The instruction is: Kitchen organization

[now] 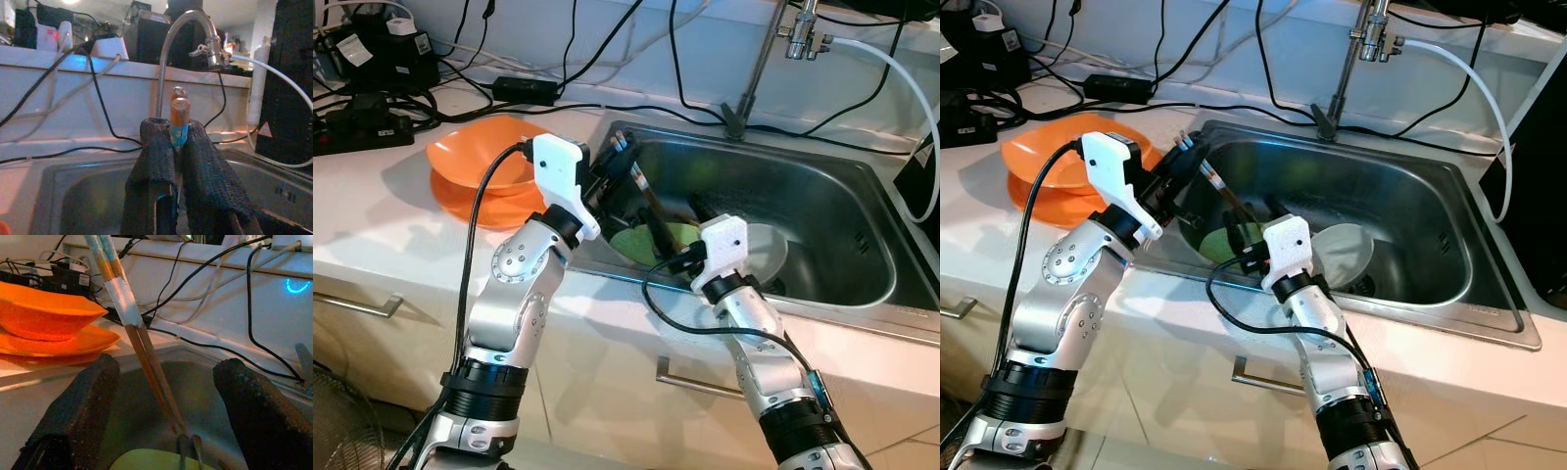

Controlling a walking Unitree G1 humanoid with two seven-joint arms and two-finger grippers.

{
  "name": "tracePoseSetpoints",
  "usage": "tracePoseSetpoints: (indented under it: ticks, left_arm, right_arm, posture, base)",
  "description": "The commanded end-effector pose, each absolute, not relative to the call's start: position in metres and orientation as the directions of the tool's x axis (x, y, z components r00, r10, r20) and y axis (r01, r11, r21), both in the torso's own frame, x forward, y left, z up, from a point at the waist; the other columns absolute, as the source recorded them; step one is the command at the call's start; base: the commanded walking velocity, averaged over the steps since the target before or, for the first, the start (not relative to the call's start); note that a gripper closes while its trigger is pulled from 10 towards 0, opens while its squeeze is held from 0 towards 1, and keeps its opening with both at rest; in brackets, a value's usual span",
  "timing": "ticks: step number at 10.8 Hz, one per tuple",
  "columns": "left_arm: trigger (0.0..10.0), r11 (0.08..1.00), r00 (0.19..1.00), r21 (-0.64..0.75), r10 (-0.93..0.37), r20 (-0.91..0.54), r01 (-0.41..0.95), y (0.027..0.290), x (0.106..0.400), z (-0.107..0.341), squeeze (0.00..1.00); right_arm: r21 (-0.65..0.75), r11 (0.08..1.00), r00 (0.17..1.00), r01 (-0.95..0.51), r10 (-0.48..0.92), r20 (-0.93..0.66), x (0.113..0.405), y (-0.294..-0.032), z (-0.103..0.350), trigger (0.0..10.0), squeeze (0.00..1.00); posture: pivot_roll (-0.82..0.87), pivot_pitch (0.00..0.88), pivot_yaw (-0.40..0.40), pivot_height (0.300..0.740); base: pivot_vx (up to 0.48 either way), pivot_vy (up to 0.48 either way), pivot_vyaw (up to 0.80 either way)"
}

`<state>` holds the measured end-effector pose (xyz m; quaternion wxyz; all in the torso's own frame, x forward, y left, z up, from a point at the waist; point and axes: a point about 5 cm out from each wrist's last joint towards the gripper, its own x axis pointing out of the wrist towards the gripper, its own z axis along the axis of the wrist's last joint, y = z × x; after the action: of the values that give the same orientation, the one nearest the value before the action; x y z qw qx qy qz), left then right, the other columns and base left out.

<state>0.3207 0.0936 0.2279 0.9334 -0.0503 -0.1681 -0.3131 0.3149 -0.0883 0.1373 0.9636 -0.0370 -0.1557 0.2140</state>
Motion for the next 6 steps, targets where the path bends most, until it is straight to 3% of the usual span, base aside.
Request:
tracePoseSetpoints:
  ticks: [1,6]
  left_arm:
    - [10.0,0.768,0.710,0.033,-0.607,0.356,0.640,0.0870,0.3168,0.2350,0.00]
    - [10.0,0.706,0.664,0.045,-0.684,0.302,0.707,0.0874,0.3092,0.2310,0.00]
  right_arm:
    - [-0.144,0.908,0.856,-0.394,0.420,0.300,0.3138,-0.0888,0.1405,10.0,0.00]
    - [-0.143,0.916,0.863,-0.375,0.401,0.308,0.3151,-0.0894,0.1423,10.0,0.00]
  posture:
    - [0.23,0.025,-0.059,0.740]
    - [0.23,0.028,-0.060,0.740]
  base:
    - [0.000,0.000,0.00]
    - [0.000,0.000,0.00]
